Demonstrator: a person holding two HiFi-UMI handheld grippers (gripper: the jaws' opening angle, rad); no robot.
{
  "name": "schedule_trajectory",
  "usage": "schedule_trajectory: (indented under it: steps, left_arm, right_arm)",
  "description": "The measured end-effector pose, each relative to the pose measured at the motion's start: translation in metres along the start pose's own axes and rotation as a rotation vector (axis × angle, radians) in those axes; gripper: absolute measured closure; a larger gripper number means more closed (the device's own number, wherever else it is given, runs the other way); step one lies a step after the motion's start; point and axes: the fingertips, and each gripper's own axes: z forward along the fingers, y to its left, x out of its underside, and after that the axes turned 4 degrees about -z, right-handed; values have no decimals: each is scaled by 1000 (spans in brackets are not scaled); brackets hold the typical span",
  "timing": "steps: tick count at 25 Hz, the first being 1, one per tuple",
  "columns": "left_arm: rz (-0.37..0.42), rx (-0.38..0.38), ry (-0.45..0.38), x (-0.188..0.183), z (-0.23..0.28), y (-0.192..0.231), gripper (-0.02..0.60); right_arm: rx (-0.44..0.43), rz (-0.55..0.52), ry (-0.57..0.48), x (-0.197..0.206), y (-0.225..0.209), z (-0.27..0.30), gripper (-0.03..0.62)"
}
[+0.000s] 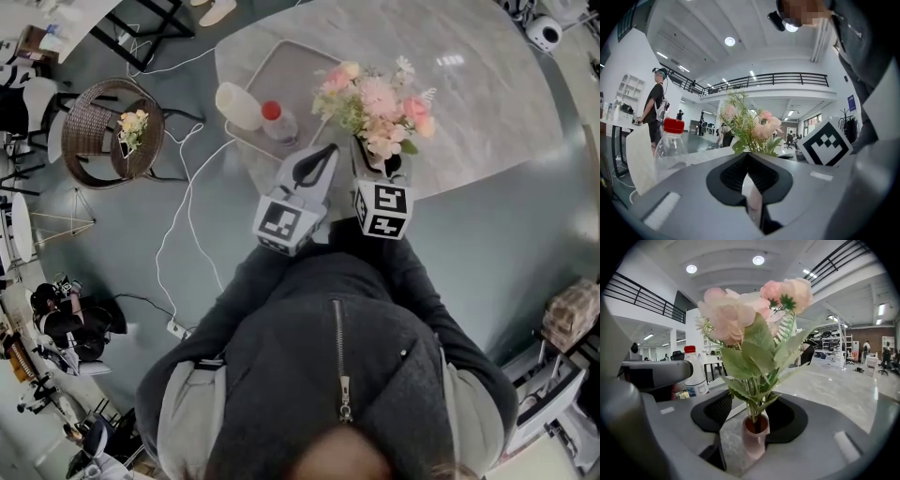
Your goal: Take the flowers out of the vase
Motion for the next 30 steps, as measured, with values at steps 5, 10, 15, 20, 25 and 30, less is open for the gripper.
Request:
schedule_trajectory:
  steps: [5,10,15,20,25,30]
  left_arm:
    - [-3,1,-5,-2,1,3,572]
    - [-11,3,-8,-3,1,1,572]
    - [-7,6,-13,-3,1,-1,572]
    - [-9,6,-19,-7,-1,-1,572]
    - [-16,10,-33,-9,-5,1,572]
    - [-12,15,-40,-13,-5,-1,572]
  right_arm:
    - [17,-19,1,0,2,1,395]
    - [26,-33,4,0,-2,-2,427]
    - [41,-37,8,2,-6,-4,450]
    - [50,-44,8,0,-9,-7,479]
    - [57,-44,-7,-6,-10,-9,499]
    - [55,-49,-29,-12,-10,-14,508]
